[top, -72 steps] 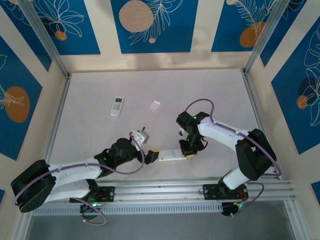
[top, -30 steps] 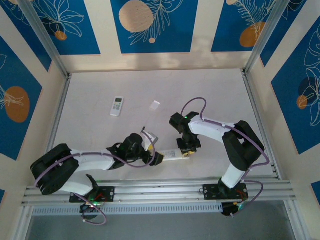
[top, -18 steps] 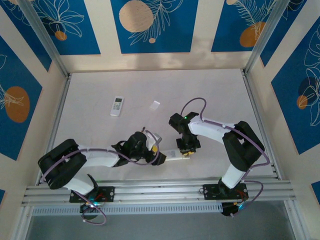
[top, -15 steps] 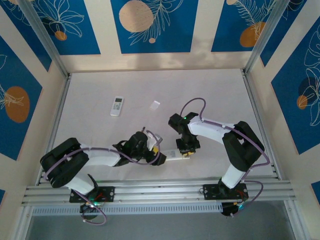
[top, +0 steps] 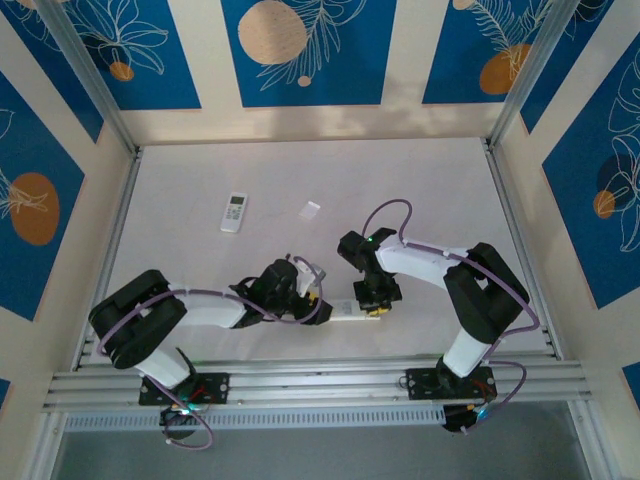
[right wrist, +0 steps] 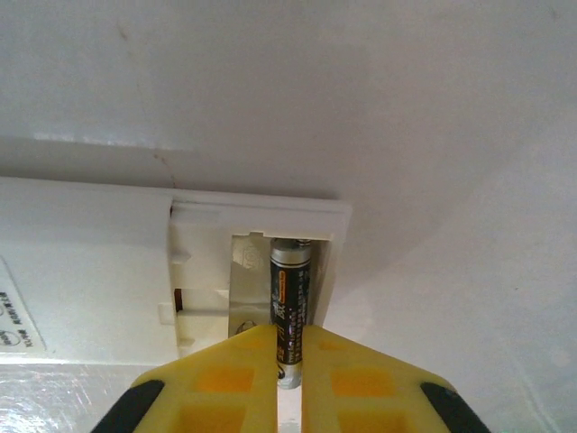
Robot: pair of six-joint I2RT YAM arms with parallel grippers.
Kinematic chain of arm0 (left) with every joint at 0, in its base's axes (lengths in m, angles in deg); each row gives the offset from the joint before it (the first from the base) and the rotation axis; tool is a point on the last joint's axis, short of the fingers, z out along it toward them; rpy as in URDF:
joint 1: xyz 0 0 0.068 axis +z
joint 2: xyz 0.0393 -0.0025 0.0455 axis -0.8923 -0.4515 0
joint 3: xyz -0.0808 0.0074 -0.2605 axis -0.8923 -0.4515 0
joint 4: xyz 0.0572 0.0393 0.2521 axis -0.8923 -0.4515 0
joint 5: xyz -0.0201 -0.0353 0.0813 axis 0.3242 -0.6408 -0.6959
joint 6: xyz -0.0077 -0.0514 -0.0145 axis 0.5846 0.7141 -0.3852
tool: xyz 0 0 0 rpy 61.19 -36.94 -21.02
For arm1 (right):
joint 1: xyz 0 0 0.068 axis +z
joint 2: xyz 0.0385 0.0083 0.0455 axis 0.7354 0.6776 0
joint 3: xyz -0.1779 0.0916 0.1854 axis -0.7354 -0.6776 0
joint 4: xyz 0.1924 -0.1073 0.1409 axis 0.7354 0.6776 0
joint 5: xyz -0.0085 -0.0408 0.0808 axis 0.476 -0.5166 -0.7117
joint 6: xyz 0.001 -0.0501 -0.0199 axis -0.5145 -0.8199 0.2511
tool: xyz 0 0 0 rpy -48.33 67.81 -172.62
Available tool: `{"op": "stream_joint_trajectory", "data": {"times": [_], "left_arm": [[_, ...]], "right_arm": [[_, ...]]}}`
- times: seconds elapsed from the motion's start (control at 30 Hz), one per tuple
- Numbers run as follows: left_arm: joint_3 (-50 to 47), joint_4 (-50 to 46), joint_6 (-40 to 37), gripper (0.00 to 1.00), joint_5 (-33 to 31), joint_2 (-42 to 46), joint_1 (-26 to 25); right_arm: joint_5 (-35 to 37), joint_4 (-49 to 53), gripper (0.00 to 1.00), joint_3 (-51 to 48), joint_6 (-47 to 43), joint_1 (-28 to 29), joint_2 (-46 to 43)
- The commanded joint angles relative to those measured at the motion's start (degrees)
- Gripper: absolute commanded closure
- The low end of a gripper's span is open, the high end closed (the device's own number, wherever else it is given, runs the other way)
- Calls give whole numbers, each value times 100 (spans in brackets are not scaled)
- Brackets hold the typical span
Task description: Load the batteries into the remote control
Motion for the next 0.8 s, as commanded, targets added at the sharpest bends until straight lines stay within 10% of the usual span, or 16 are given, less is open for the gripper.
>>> {"op": "stream_joint_trajectory", "data": {"times": [0.0, 0.6, 0.77], "left_arm": [[131, -236, 99, 38, 116, -266, -17], [572, -1013, 181, 55, -284, -943, 148], [522, -967, 203, 55, -253, -867, 185]], "right_arm": [[248, -7, 90, -43, 164, 56, 42], [1085, -1688, 100, -995, 1104, 465, 156], [1483, -1606, 88, -1158, 1653, 1025, 115]]}}
